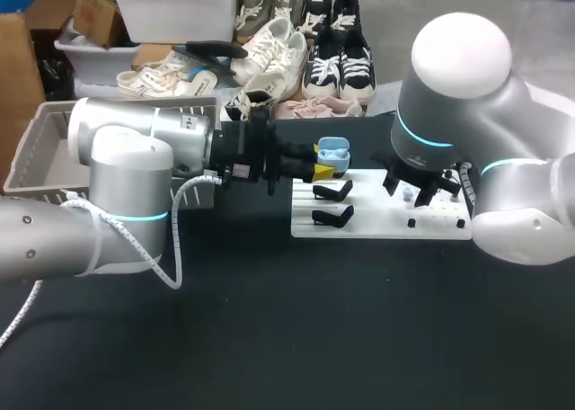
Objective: Pick up each earbud case from the left stands, insert the matching earbuds, close the lid, and place the case in the box.
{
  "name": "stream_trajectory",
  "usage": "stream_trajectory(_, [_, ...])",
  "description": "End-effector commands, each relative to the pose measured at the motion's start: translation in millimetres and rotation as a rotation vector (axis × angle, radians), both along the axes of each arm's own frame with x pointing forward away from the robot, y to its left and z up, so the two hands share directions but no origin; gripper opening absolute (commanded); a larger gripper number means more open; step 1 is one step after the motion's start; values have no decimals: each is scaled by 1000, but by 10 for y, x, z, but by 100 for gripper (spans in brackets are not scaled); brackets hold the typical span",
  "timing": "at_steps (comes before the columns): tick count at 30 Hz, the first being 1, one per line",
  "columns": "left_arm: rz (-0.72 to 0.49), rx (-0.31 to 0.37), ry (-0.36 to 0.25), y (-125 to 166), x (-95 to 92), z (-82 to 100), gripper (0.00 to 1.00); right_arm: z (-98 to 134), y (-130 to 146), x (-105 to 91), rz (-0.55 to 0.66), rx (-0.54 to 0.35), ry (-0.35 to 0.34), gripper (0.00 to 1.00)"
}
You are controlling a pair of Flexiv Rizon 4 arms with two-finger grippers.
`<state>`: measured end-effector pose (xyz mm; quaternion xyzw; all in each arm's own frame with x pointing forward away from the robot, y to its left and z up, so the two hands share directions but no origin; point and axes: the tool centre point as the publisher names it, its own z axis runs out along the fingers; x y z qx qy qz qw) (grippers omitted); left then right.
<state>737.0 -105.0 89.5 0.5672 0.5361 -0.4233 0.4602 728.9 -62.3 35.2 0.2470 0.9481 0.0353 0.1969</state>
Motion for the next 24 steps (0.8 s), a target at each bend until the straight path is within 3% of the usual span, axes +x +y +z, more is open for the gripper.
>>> stream_trajectory(1, [-3, -1, 0, 4, 11, -6, 0, -48, -11, 18, -6, 2, -8, 42])
stream_trajectory(16, [-3, -1, 0, 4, 11, -6, 0, -92, -17, 92, -22, 4, -1, 40])
stream_trajectory(24, [-3, -1, 0, 4, 11, -6, 0, -114, -61, 71, -34, 0, 6, 34])
